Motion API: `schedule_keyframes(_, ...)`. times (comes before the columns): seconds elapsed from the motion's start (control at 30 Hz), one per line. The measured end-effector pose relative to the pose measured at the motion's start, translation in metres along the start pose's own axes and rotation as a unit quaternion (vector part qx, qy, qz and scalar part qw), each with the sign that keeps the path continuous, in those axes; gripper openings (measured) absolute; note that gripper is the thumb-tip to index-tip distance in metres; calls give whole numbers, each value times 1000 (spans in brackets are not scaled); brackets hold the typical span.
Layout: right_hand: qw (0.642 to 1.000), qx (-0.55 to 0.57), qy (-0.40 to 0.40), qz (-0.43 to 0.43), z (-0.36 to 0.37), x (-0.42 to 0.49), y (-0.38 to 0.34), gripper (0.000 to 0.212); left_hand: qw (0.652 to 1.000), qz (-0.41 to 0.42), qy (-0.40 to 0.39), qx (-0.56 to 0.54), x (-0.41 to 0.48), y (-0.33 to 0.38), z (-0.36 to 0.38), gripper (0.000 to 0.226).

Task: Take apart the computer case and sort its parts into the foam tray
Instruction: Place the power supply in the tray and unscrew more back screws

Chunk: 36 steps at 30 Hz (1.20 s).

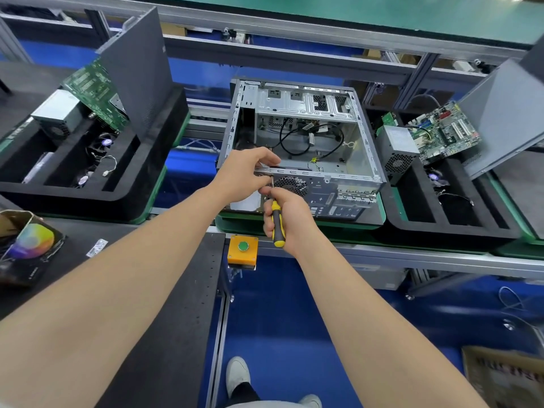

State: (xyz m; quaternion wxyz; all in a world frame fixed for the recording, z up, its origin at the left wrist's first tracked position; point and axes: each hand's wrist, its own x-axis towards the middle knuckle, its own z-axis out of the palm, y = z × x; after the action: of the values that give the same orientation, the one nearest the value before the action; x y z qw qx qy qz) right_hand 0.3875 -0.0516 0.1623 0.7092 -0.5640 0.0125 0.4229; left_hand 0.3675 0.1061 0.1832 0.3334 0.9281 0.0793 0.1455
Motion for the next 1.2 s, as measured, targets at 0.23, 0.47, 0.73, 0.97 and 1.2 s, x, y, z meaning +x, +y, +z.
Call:
schedule_keyframes(0.23,976,177,-116,53,-2,-3,6,21,998,-7,-58,4,6,-3,-14,43)
schedule_keyframes(0.47,988,145,-48,21,12,-3,6,15,989,-13,-128,70,10,1,-14,47)
schedule_keyframes(0.73,880,-433,157,-112,18,4,-5,18,988,-20,-140,65,14,1,-14,39)
schedule_keyframes(0.97,730,-628,195,-186,16,2,6,23,995,-19,-80,63,9,5,-6,29)
schedule_keyframes(1.2,989,-126,64,38,8,1,-17,29,995,-48,-59,70,8,14,-1,26)
